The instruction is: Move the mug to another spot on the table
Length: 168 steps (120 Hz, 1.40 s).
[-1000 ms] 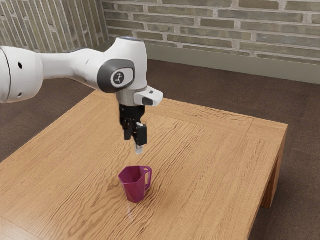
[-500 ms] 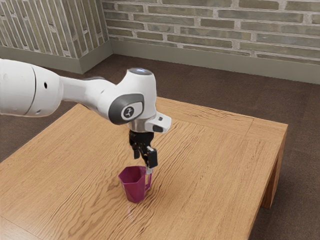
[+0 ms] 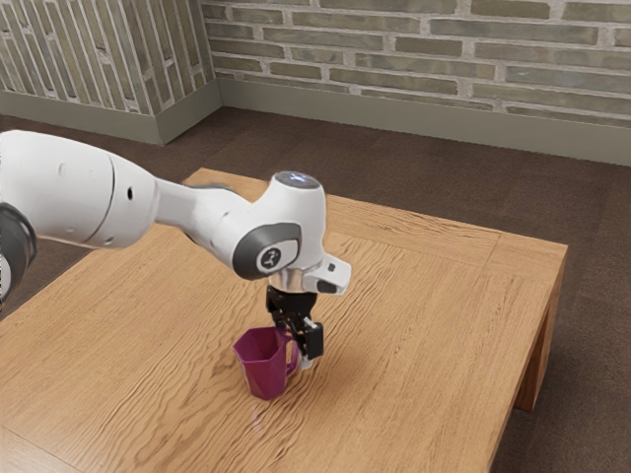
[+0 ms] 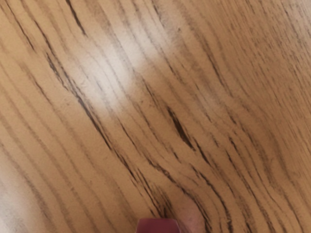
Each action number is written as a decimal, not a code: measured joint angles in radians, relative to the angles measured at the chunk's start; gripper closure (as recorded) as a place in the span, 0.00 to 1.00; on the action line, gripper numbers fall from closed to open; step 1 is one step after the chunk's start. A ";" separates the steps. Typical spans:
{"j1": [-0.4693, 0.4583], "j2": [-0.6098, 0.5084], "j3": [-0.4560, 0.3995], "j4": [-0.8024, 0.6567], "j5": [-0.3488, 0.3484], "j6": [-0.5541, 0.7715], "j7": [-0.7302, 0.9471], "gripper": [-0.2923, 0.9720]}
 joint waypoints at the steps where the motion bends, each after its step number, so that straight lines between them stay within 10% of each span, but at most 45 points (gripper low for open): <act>1: 0.000 0.001 0.000 0.000 0.000 0.001 -0.001 0.23; 41: 0.000 0.011 0.000 -0.001 0.018 0.016 -0.034 0.61; 112: -0.003 -0.006 0.014 0.129 0.114 -0.267 -0.225 0.79; 168: 0.023 0.240 0.063 0.510 0.179 -0.433 -0.334 0.83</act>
